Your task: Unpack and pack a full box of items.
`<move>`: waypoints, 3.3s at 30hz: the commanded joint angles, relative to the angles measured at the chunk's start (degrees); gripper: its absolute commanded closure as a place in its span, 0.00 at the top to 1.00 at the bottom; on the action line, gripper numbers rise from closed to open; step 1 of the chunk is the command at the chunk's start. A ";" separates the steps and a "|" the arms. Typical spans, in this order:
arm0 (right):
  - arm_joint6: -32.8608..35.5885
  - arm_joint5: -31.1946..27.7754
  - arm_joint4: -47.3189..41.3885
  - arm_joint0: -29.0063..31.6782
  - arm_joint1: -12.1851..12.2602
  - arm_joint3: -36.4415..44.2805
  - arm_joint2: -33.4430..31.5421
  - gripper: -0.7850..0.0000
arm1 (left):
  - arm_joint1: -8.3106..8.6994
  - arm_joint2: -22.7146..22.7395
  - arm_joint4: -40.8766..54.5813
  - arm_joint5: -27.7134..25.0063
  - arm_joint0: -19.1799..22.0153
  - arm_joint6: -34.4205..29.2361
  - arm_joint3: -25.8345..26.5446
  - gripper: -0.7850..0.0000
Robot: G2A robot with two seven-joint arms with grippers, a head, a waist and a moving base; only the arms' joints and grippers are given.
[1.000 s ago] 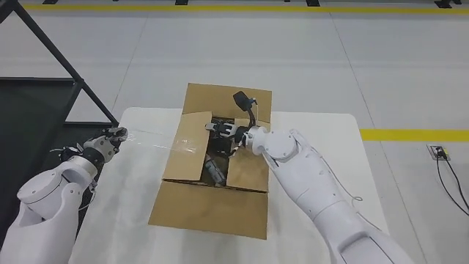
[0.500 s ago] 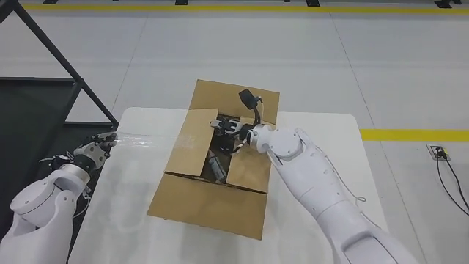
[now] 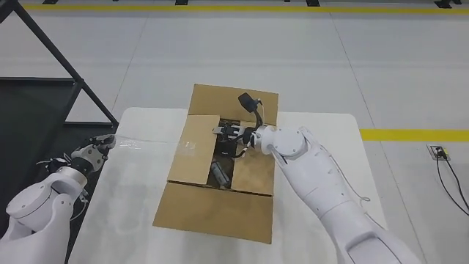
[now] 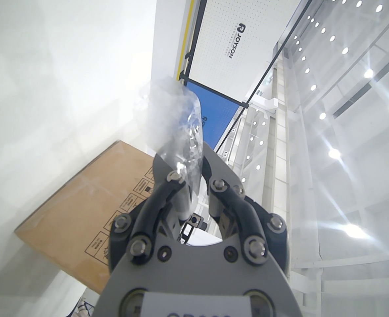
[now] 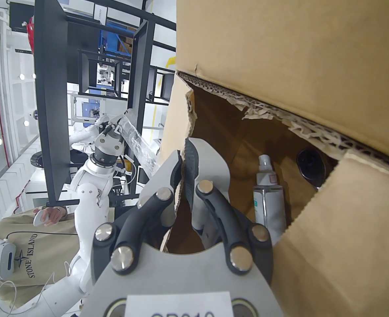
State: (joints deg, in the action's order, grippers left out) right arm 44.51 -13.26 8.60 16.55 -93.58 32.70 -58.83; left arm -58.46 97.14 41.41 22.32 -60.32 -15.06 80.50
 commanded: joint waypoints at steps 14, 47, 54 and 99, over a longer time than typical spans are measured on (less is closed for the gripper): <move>2.21 1.96 1.44 2.45 1.60 5.20 -1.58 0.00 | -0.27 1.12 -0.52 -3.43 -3.43 4.19 3.20 0.00; 3.11 2.88 2.53 2.85 2.31 8.36 -0.87 1.00 | -0.57 0.15 -3.26 -3.08 -3.78 3.29 4.57 1.00; -0.84 -0.36 8.37 4.99 3.85 14.18 -2.16 1.00 | -0.64 -0.36 -3.88 -2.71 -3.67 3.00 5.31 1.00; -16.50 -8.01 41.03 9.32 0.22 31.52 17.73 1.00 | -1.17 -0.03 -3.06 -2.88 -5.12 2.51 7.16 1.00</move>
State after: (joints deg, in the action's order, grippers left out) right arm 27.87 -21.29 50.27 26.08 -93.15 65.07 -41.25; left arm -59.62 97.15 38.41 19.45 -65.45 -12.52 87.65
